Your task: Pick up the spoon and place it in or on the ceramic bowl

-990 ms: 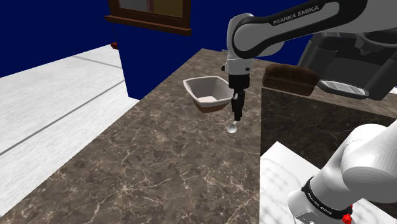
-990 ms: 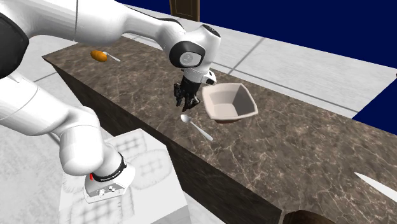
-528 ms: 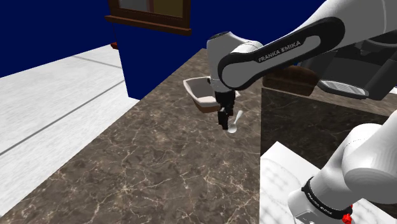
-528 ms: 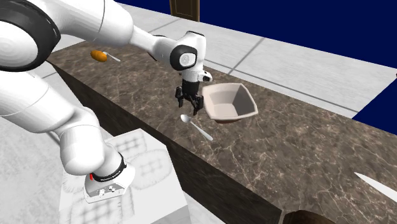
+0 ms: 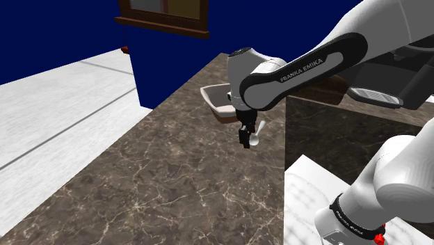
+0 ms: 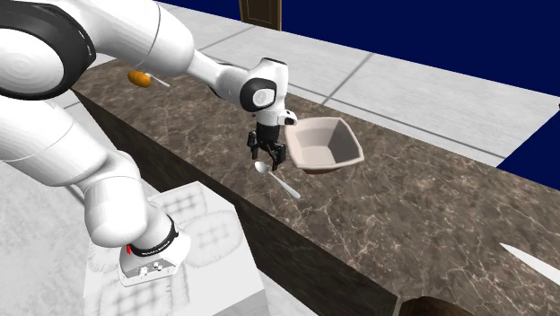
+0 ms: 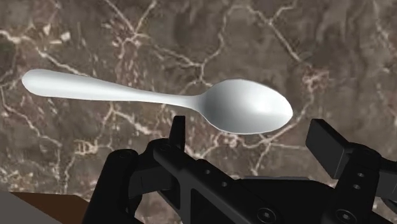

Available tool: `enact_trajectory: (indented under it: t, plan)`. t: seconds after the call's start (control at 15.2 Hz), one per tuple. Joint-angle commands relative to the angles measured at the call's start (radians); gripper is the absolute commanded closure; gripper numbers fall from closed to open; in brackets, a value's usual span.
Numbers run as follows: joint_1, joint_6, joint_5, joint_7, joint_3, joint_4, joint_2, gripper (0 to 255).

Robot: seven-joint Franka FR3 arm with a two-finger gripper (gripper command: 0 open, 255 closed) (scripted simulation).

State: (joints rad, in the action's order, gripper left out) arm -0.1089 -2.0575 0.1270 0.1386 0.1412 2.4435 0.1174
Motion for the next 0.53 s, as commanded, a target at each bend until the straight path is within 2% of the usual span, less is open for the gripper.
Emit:
enact_trajectory:
  t: [0.0, 0.26, 0.33, 0.46]
  plan:
    - [0.000, -0.003, 0.000, -0.001, 0.000, 0.003, 0.000, 0]
    - [0.000, -0.003, 0.000, -0.001, 0.000, 0.002, 0.000, 0]
    - [0.000, -0.003, 0.000, -0.001, 0.000, 0.002, 0.000, 255]
    - [0.000, -0.003, 0.000, -0.001, 0.000, 0.002, 0.000, 255]
